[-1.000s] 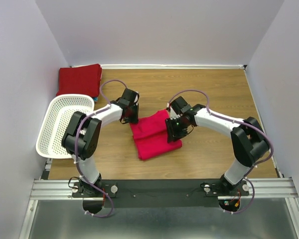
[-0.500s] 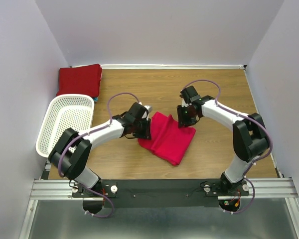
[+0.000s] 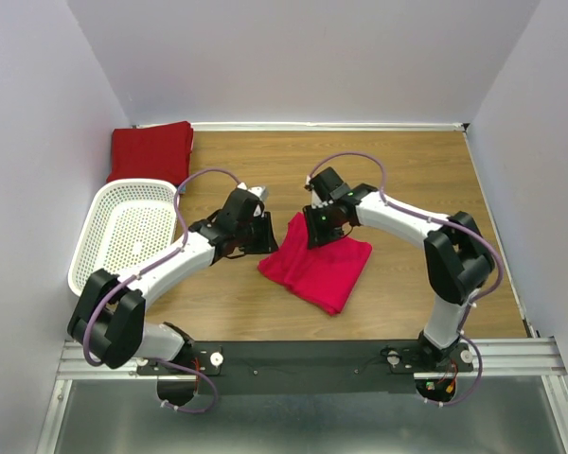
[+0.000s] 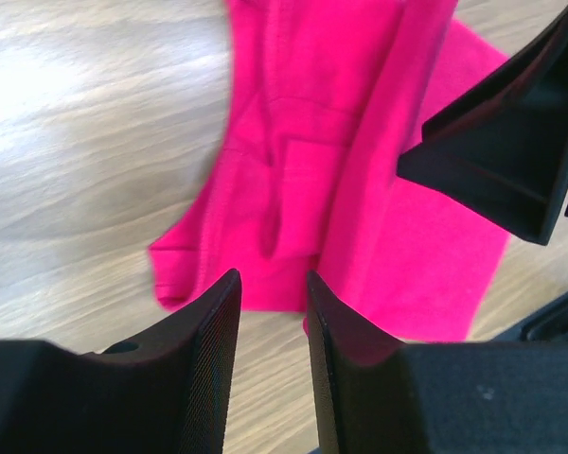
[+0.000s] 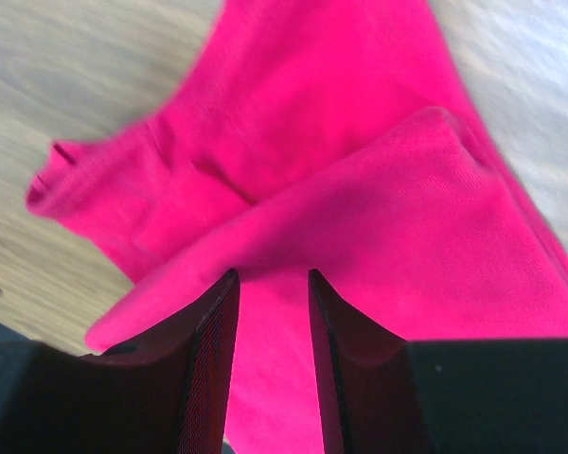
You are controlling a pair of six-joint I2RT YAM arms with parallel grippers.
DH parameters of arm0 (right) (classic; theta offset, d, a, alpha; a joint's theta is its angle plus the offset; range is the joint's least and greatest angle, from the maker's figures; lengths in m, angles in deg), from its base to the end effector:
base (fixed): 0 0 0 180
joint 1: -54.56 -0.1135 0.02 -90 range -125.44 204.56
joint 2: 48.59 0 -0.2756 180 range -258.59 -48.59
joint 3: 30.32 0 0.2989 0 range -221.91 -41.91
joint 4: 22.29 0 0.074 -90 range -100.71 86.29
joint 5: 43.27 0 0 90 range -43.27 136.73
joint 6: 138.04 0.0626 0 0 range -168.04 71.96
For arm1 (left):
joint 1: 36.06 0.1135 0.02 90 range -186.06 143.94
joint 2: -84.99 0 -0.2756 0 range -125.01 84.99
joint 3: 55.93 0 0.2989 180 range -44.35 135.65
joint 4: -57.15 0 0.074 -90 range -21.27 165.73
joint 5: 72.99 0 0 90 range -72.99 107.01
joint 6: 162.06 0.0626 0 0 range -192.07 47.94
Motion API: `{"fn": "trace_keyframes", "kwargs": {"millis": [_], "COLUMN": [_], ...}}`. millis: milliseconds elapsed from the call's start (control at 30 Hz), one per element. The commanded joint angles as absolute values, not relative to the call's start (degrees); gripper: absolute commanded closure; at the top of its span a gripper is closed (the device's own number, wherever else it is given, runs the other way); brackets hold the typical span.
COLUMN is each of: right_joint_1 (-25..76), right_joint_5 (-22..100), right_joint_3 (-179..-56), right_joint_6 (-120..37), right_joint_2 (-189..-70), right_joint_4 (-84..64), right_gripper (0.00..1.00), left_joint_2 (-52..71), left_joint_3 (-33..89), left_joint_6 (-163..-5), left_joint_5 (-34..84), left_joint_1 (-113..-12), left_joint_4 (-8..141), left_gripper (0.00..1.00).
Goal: Fold and stack the t-shirts
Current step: Fold the tshirt
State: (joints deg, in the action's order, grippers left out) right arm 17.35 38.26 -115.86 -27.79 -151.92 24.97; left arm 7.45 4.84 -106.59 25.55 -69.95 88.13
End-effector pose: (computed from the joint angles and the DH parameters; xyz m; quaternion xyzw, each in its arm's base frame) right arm 0.3333 0.2646 0.1671 -0.1594 0.9607 0.1668 0.1542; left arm 0.2755 -0.1962 0.1958 0.0216 0.9303 -0.2595 0.2582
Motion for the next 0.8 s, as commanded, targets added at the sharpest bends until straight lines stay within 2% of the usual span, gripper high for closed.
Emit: {"fn": "trace_keyframes", "kwargs": {"millis": [0, 133, 233, 500, 767], "right_joint_1": [16.50, 16.42, 16.42, 18.08, 25.72], "right_joint_5": [36.80, 36.27, 38.11, 43.91, 49.88], "right_joint_3": [-120.82, -123.29, -121.72, -108.19, -102.73], "right_joint_6": [-26.24, -26.95, -26.33, -25.19, -35.02], "right_joint_2": [-157.20, -158.45, -153.99, -144.39, -146.93], "right_joint_4": [22.86, 22.77, 22.86, 24.53, 24.62], "right_gripper": [0.58, 0.57, 0.57, 0.53, 0.54], "left_joint_2": [9.05, 8.35, 7.56, 3.08, 1.23], "left_joint_3": [1.89, 1.53, 2.40, 6.80, 7.77], "left_joint_6": [-107.22, -106.87, -106.17, -105.29, -105.64], "left_joint_5": [24.12, 25.79, 26.68, 31.25, 31.16], "left_joint_1": [-69.37, -69.28, -69.20, -69.98, -69.99], "left_joint_4": [87.98, 87.01, 86.57, 85.25, 84.72], "left_gripper": [0.59, 0.59, 0.57, 0.53, 0.50]}}
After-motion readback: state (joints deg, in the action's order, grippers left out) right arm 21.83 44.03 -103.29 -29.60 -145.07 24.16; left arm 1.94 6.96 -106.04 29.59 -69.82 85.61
